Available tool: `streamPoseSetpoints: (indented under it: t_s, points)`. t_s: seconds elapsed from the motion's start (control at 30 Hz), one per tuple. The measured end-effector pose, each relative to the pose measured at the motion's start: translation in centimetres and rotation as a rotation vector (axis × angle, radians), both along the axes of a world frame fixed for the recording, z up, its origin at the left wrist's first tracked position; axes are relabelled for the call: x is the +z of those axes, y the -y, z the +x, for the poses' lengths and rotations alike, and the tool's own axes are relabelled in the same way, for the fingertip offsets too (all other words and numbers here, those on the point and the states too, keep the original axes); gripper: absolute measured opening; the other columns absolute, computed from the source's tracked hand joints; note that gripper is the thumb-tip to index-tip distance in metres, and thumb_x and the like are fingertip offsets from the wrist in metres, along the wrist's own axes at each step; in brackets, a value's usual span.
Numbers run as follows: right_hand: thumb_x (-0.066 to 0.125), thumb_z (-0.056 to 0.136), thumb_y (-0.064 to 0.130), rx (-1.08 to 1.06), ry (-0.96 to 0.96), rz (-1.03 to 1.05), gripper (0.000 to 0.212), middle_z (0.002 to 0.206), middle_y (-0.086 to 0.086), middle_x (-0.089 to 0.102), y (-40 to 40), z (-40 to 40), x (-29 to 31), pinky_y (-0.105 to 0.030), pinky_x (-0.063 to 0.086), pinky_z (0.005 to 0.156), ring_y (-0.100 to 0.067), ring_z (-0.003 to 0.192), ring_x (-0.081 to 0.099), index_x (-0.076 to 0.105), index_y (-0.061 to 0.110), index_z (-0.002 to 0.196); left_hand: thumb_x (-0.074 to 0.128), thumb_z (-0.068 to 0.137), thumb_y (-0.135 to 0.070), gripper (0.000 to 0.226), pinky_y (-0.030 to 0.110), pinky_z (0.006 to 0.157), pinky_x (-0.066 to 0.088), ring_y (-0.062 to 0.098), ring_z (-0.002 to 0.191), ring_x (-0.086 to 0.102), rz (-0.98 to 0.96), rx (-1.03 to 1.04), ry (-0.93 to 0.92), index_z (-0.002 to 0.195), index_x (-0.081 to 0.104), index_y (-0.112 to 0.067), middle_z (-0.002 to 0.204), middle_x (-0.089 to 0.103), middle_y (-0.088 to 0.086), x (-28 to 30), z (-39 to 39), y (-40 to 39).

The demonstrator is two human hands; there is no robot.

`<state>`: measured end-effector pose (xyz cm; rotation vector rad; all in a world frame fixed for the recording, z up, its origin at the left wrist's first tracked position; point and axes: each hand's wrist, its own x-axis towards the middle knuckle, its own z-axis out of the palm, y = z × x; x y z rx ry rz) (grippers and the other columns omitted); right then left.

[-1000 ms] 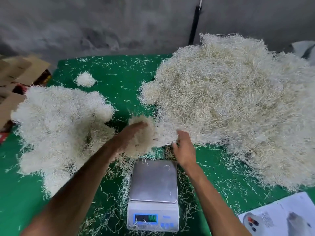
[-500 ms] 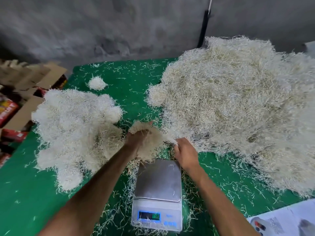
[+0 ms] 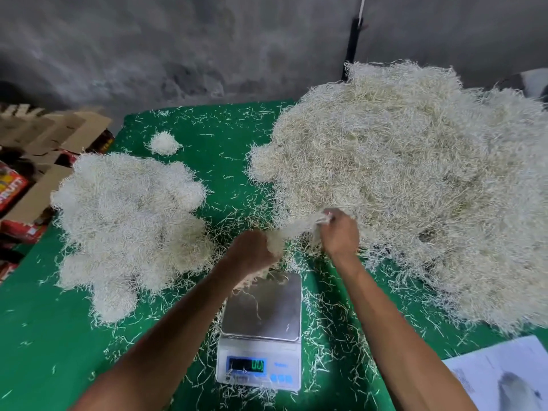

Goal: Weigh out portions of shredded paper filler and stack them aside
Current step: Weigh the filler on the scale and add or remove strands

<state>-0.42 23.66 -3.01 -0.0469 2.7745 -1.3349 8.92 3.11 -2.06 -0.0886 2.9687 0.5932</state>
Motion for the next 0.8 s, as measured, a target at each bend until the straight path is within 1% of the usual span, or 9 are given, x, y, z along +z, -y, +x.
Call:
streamPoseSetpoints:
  t_s: [0.13,0.23,0.33,0.43,0.53,0.6,0.7,0.77,0.8]
  points:
    - [0.06,0.102,0.008,-0.173,-0.07,-0.023,0.012,0.065,0.001,0.053,-3.0,-3.1,1.6,-0.02,0.031,0.042,-0.012,0.05,0.045,0.061,0.007,0.09,0.08,0.085,-0.025,0.031,0.031,0.072,0.061,0.014,0.072,0.068,-0.23,0.268,0.073,0.107,0.071,-0.006,0.093,0.074,0.009,-1.7,2.5,2.7]
    - [0.062,0.102,0.012,-0.177,-0.047,-0.026,0.025,0.078,-0.004,0.058,-4.1,-3.4,1.2,-0.015,0.038,0.045,-0.014,0.054,0.048,0.062,-0.004,0.121,0.078,0.086,-0.026,0.03,0.026,0.07,0.053,0.011,0.075,0.061,-0.36,0.404,0.004,0.109,0.069,-0.01,0.096,0.07,0.004,-1.9,3.8,4.3]
    - [0.063,0.103,0.025,0.058,0.051,0.031,0.055,0.106,-0.015,0.064,-2.9,-1.6,0.3,-0.032,0.057,0.08,-0.019,0.082,0.064,0.046,0.002,0.149,0.078,0.085,-0.025,0.033,0.031,0.081,0.052,0.017,0.092,0.058,-0.451,0.445,-0.043,0.111,0.064,-0.008,0.106,0.064,0.007,-1.5,4.2,5.0]
    - [0.064,0.101,0.022,0.264,0.083,0.031,0.058,0.149,-0.016,0.05,0.1,1.6,0.1,-0.043,0.041,0.116,-0.032,0.132,0.055,0.041,0.01,0.153,0.081,0.082,-0.022,0.032,0.028,0.077,0.052,0.02,0.092,0.062,-0.37,0.414,-0.093,0.106,0.067,-0.005,0.102,0.068,0.011,-0.6,3.7,4.8]
    - [0.063,0.101,0.029,0.418,0.027,0.071,0.056,0.15,-0.006,0.049,4.1,4.9,0.6,-0.038,0.04,0.113,-0.024,0.133,0.053,0.042,0.019,0.152,0.079,0.086,-0.022,0.014,0.018,0.051,0.051,0.015,0.063,0.069,0.139,0.354,-0.224,0.086,0.069,-0.012,0.074,0.07,0.002,1.8,2.9,2.9]
    - [0.06,0.103,0.032,0.435,-0.089,0.169,0.046,0.144,-0.009,0.055,6.5,6.5,1.0,-0.037,0.043,0.109,-0.024,0.128,0.054,0.052,0.018,0.145,0.075,0.09,-0.027,0.017,0.021,0.047,0.054,0.016,0.057,0.069,0.583,0.529,-0.305,0.079,0.065,-0.019,0.064,0.069,-0.003,3.7,2.5,1.7]
    - [0.053,0.106,0.027,0.263,-0.202,0.148,0.028,0.119,-0.012,0.061,8.5,8.6,2.2,-0.025,0.046,0.085,-0.026,0.105,0.059,0.067,0.011,0.124,0.07,0.091,-0.045,0.026,0.026,0.059,0.058,0.018,0.08,0.071,1.043,0.813,-0.347,0.101,0.064,-0.022,0.084,0.073,-0.005,5.6,2.5,1.5]
    - [0.046,0.11,0.02,0.255,-0.04,-0.116,0.032,0.11,-0.028,0.065,9.2,10.0,2.9,-0.013,0.041,0.066,-0.04,0.092,0.065,0.066,-0.002,0.121,0.054,0.097,-0.058,0.032,0.027,0.065,0.06,0.02,0.092,0.074,1.4,0.699,-0.312,0.111,0.061,-0.03,0.096,0.076,-0.004,6.5,3.3,2.0]
    - [0.041,0.112,0.02,0.309,0.127,-0.255,0.036,0.119,-0.033,0.064,9.6,10.9,3.4,-0.006,0.043,0.069,-0.04,0.094,0.067,0.059,-0.004,0.132,0.042,0.099,-0.065,0.044,0.025,0.073,0.06,0.022,0.104,0.072,1.589,0.626,-0.293,0.121,0.059,-0.031,0.11,0.076,-0.001,6.8,3.9,2.0]
